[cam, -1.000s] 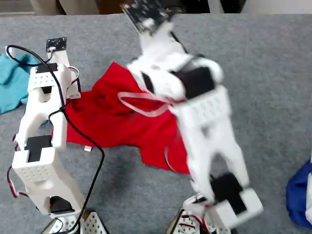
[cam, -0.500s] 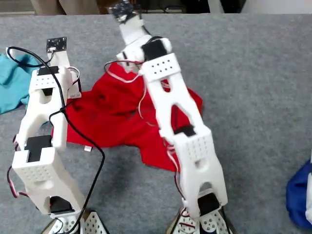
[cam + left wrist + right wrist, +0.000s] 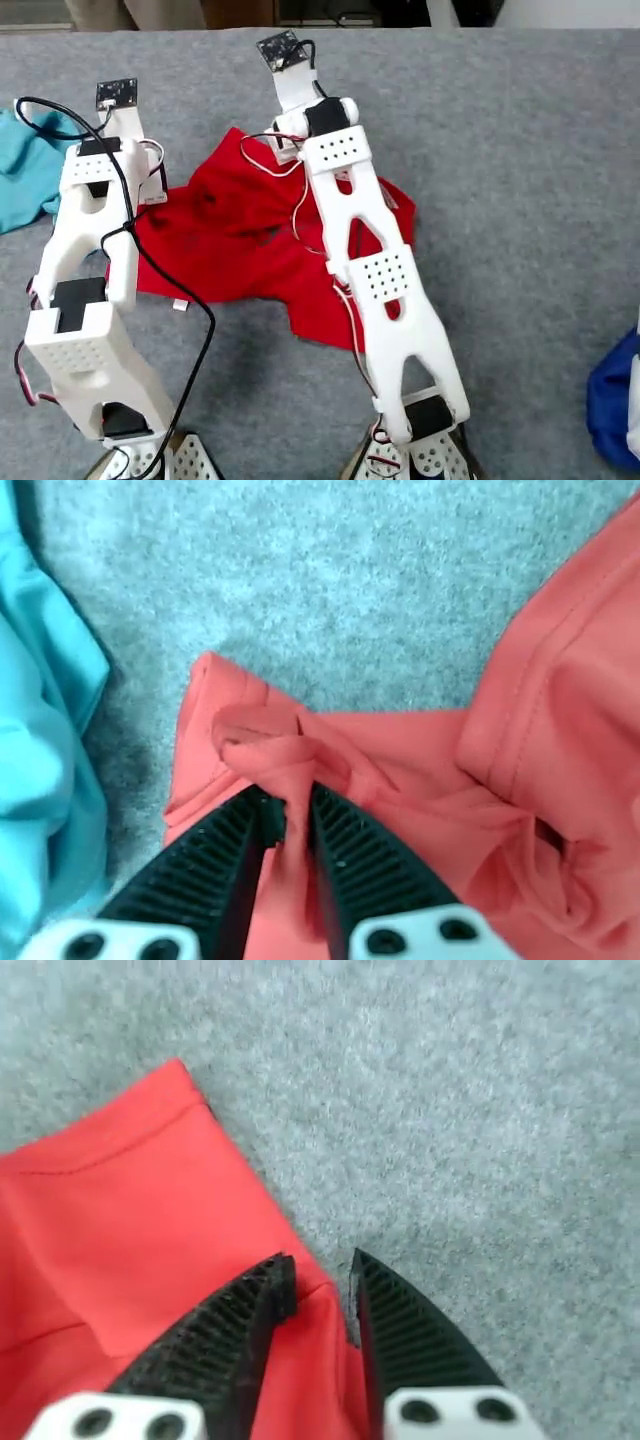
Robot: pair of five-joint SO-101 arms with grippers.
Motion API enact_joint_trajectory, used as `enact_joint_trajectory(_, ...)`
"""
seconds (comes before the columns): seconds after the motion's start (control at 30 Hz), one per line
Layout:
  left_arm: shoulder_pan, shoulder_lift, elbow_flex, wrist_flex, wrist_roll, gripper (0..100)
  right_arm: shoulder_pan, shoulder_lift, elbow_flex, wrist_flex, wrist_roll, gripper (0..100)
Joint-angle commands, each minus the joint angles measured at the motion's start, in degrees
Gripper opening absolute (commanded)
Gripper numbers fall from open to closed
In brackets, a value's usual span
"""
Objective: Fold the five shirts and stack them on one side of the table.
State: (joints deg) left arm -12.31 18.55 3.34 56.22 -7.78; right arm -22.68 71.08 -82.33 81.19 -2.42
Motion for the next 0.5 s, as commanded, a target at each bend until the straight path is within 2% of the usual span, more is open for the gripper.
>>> enact_joint_trajectory(0.0,-0.26,-2.59,0.62,-0.26,-0.35,2,-0.22,-0.22,-2.77,0.26,-0.7,11.6)
enact_joint_trajectory(0.27,-3.08,-2.68,0.26,-0.44,-0.35,2,-4.62,-0.04,-2.42,0.7,-0.7,11.6)
enact_joint_trajectory(0.47,-3.16,-2.68,0.26,-0.26,-0.35,2,-5.32,3.12,-1.45,3.43,-0.7,11.5)
